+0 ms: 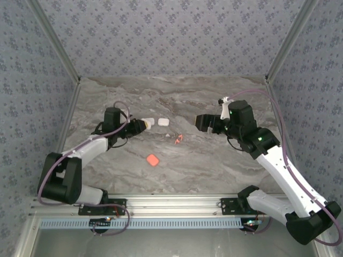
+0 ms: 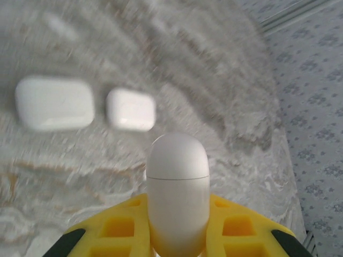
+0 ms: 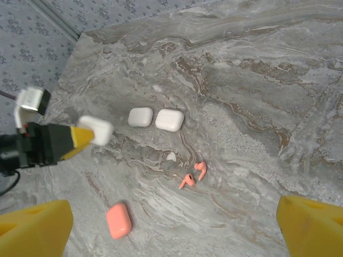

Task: Insert wireless bluetooth earbuds into charging case

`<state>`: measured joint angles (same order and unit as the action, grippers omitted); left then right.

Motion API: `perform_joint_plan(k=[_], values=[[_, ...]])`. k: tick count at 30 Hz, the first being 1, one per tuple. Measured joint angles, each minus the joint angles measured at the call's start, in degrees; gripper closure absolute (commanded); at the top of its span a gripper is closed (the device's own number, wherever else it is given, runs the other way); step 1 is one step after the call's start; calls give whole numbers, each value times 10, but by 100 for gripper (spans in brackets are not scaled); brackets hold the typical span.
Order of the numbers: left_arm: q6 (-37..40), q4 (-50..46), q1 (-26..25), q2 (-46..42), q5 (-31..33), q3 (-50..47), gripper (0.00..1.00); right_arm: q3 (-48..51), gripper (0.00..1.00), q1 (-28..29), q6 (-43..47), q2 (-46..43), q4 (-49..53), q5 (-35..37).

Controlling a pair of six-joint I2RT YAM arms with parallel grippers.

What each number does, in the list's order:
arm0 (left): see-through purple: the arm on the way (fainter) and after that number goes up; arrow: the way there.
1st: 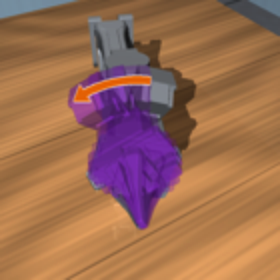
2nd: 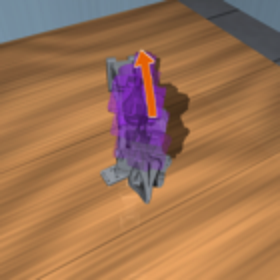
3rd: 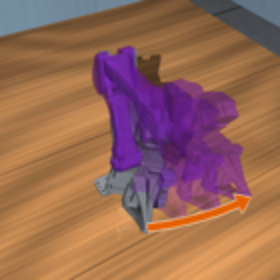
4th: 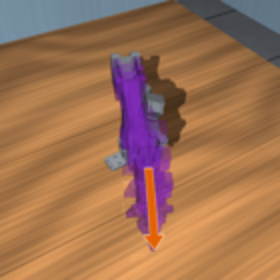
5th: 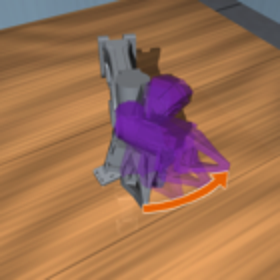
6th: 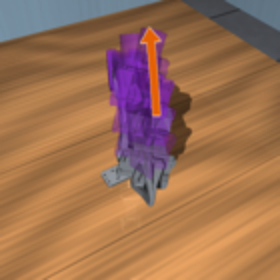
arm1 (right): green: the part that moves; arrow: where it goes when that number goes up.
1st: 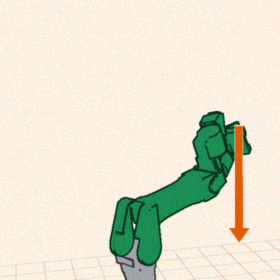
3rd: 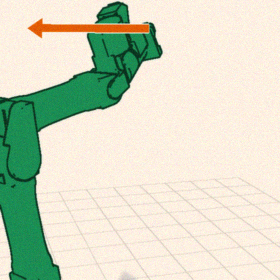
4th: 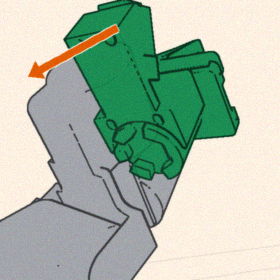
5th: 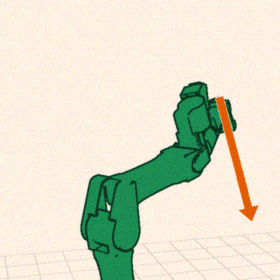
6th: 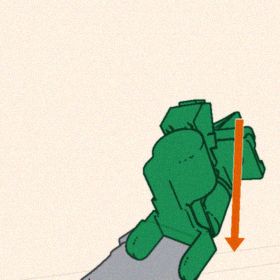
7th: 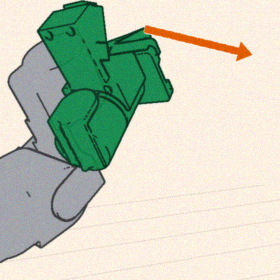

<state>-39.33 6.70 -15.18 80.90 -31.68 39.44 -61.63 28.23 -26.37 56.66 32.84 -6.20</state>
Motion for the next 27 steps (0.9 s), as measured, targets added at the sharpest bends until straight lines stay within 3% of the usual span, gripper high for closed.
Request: perform_joint_plan(k=[14, 27], values=[[-45, 44, -7, 115, 2, -10, 90, 18, 0, -1, 0, 4, 0, -3], [-36, 43, -7, 138, 30, -10, 59, 18, 0, -1, 0, 4, 2, -6]])
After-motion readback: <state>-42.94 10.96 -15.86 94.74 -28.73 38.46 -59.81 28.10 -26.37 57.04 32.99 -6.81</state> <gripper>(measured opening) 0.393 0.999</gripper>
